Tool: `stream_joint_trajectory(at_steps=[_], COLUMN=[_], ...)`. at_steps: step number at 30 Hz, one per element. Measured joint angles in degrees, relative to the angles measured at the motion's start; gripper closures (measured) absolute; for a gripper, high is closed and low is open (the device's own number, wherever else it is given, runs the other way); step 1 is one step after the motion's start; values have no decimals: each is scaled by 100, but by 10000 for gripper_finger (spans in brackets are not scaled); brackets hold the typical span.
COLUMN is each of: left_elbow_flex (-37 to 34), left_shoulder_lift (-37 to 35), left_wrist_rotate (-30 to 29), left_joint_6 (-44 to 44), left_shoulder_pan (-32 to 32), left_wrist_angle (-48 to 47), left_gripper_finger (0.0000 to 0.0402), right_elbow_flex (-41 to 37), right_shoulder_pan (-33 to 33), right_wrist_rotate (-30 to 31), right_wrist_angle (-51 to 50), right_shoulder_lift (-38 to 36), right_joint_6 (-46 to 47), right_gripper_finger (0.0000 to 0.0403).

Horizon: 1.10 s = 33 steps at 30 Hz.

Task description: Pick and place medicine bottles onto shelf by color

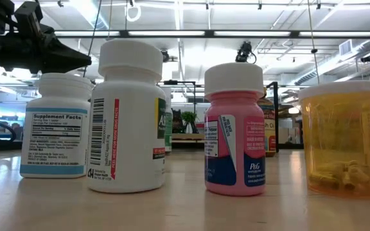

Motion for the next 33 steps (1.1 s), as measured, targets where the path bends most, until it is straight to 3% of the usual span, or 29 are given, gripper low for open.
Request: stream_joint_trajectory(at_steps=[2,5,9,16,21,23,25,30,33], left_elbow_flex=[-6,24,608,2812,4706,5415,6017,7163,7608], left_shoulder_lift=[6,-9,88,1309,2851,3429,3934,4832,5107], left_wrist_rotate=[-157,-407,-367,52,105,109,108,109,111], left_joint_6=[-2,12,348,1626,1942,1954,1953,1946,1945], left_shoulder_pan=[4,52,68,68,68,68,68,44,39], left_wrist_angle=[133,1154,1612,1042,-435,-810,-1138,-1622,-1636], left_gripper_finger=[365,363,366,374,368,366,364,366,370], right_elbow_flex=[1,1,1,1,-2,22,92,-133,-515], right_shoulder_pan=[0,0,0,0,1,9,13,63,154], right_wrist_rotate=[0,0,1,0,272,487,1045,4426,5953], right_wrist_angle=[0,2,2,0,225,-246,-1429,-4802,-6170], right_shoulder_lift=[0,1,0,-1,8,-14,-22,75,190], right_joint_6=[-1,1,0,1,-563,-879,-1318,-1815,-1644], right_gripper_finger=[391,391,391,391,391,391,391,391,391])
